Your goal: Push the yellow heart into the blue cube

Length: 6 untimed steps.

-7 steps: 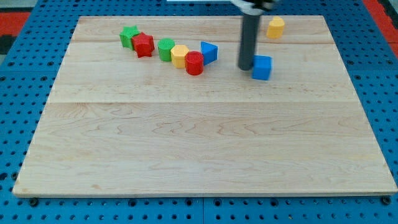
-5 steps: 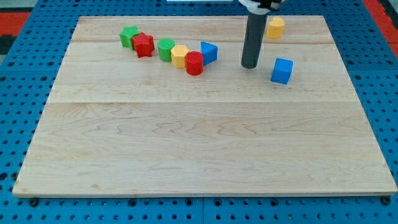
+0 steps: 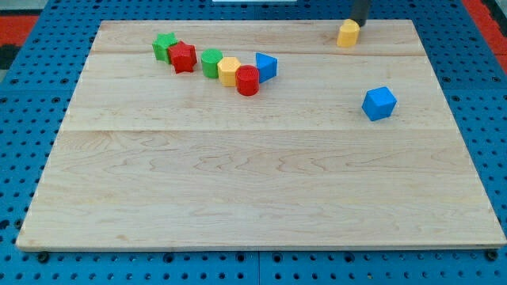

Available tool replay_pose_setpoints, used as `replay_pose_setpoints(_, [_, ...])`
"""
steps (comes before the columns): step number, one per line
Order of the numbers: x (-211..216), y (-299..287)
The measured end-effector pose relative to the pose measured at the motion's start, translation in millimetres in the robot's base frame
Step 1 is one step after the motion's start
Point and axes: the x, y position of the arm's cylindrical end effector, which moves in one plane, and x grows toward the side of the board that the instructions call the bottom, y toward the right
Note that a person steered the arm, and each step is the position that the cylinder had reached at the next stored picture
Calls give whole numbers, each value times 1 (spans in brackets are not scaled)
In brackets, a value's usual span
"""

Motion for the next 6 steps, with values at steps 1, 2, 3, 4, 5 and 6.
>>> replay_pose_setpoints(1, [18, -22])
replay_pose_setpoints(2, [66, -18])
replay_pose_setpoints(3, [118, -17])
replay_pose_setpoints(4, [125, -48])
replay_pose_setpoints(5, [129, -49])
replay_pose_setpoints(6, [140, -54])
